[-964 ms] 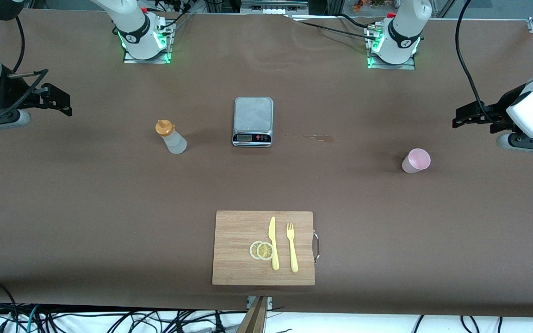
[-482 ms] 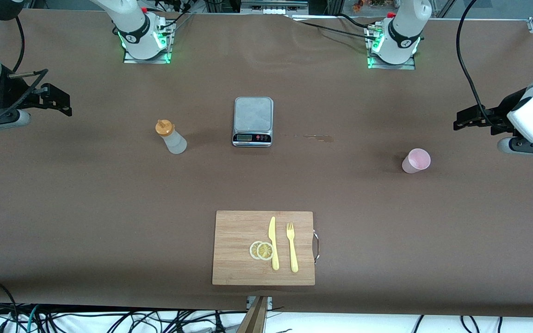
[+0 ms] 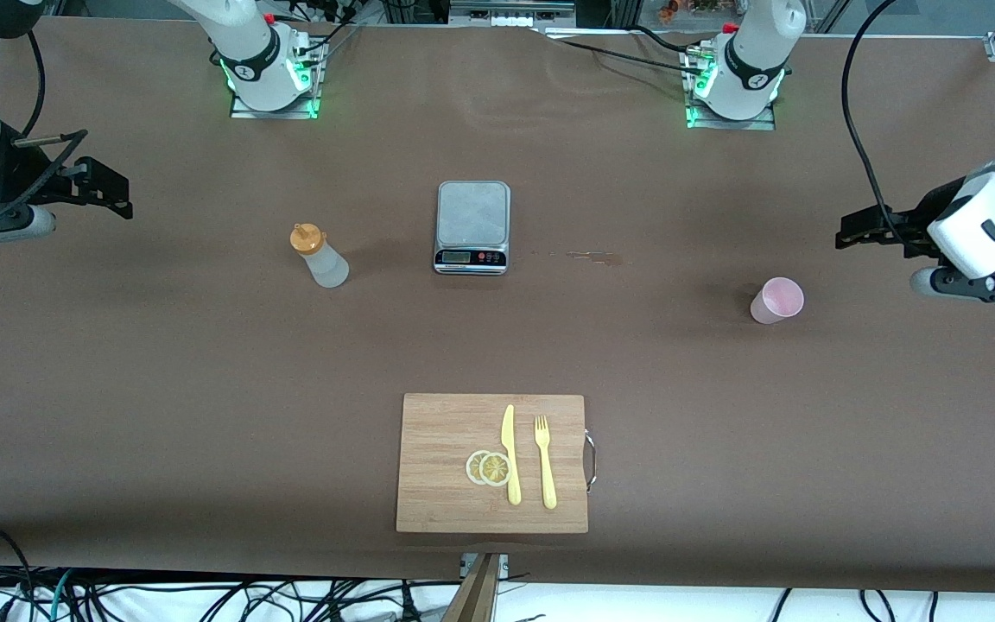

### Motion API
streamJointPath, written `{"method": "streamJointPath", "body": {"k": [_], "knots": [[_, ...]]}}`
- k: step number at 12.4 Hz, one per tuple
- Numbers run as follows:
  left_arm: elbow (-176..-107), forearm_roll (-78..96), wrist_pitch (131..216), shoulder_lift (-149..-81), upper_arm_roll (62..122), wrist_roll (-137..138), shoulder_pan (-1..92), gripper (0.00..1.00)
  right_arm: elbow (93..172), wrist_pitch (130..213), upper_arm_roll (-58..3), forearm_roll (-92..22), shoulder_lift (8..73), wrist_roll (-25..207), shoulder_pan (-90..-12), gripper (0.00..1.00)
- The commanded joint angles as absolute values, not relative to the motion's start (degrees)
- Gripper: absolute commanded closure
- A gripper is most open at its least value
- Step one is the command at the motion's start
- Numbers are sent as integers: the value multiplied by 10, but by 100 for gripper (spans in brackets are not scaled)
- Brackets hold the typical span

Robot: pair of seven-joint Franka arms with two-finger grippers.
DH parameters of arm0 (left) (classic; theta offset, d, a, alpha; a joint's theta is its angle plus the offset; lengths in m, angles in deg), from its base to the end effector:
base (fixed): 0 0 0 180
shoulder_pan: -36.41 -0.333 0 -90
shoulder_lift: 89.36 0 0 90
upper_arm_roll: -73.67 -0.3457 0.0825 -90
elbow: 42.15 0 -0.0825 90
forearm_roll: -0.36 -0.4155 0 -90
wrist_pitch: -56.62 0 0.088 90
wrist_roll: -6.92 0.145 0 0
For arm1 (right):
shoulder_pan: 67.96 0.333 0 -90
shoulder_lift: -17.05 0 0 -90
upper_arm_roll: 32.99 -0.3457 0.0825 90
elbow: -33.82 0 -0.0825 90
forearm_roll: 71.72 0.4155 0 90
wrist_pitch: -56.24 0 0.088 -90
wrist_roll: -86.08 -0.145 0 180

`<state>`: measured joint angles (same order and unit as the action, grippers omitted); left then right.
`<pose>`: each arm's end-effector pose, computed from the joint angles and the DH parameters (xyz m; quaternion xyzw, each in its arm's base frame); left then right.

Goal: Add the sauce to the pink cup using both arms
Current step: 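Reach the left gripper down to the pink cup and grasp it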

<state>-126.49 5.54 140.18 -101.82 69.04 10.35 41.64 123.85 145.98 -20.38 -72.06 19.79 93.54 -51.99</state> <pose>0.6296 -0.0250 0.5250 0.9921 -0.0347 -0.1139 0.0393 0.5967 0.0370 0.5879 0.9952 0.0943 -0.0261 0.0073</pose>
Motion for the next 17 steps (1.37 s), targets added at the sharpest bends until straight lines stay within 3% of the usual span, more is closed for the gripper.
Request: {"method": "streamJointPath", "body": {"k": [1,12,17], "knots": [[-1295,44,1446,-1040,689,121,417,0,1229,1454,-205,-724,203,930,-522,0],[-1558,35,1758,-1058,643,256,406,1,1226,1454,-196,-704,200,941,-521,0],[-1638,44,1858,-1056,639,256,399,2,1226,1452,-196,-704,201,939,-521,0]]}}
